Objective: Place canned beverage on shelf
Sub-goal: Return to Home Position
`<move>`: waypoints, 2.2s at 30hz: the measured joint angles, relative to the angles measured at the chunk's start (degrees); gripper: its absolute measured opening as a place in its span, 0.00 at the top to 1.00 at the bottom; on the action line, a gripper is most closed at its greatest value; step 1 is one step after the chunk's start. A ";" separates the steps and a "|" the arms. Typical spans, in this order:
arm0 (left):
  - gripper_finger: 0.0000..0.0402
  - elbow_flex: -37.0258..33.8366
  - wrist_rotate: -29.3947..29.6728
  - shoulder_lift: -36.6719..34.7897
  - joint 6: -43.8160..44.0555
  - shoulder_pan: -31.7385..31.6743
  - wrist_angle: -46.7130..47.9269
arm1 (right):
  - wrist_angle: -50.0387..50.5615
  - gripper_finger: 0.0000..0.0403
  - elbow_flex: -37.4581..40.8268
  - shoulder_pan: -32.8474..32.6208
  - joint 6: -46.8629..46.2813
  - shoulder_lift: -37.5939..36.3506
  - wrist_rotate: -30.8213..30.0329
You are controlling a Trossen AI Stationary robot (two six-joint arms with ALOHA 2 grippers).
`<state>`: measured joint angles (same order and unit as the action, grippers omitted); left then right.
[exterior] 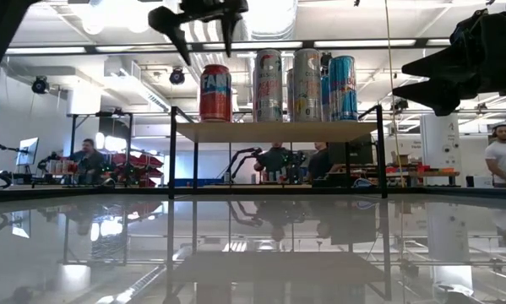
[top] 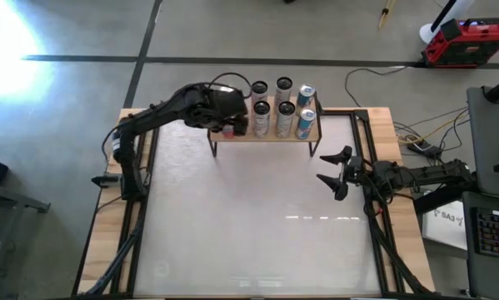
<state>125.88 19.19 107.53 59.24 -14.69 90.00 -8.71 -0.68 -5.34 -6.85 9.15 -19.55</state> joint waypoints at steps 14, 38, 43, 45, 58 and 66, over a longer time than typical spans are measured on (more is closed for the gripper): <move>0.08 -41.60 4.51 -33.35 1.02 2.90 -7.44 | 0.04 0.17 -0.01 0.00 0.02 0.00 0.00; 0.08 -119.70 5.84 -81.21 -49.85 10.42 -120.44 | 0.07 0.17 0.00 0.02 0.00 0.00 0.00; 0.08 -122.49 6.48 -90.53 -47.90 11.75 -114.71 | 0.31 0.17 0.01 0.00 0.02 0.00 -0.02; 0.08 -120.23 6.42 -93.78 -46.28 11.77 -105.03 | 1.00 0.17 0.01 0.00 0.02 -0.08 0.00; 0.08 -121.11 7.90 -107.16 -52.12 11.79 -90.09 | 1.20 0.17 0.00 0.01 0.02 0.11 0.00; 0.08 -121.36 8.74 -107.36 -40.91 11.58 -80.94 | 1.22 0.17 0.01 0.01 0.01 0.07 0.01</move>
<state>4.51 27.92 0.17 18.33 -3.11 9.05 -7.49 -0.67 -5.33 -6.84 9.21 -19.55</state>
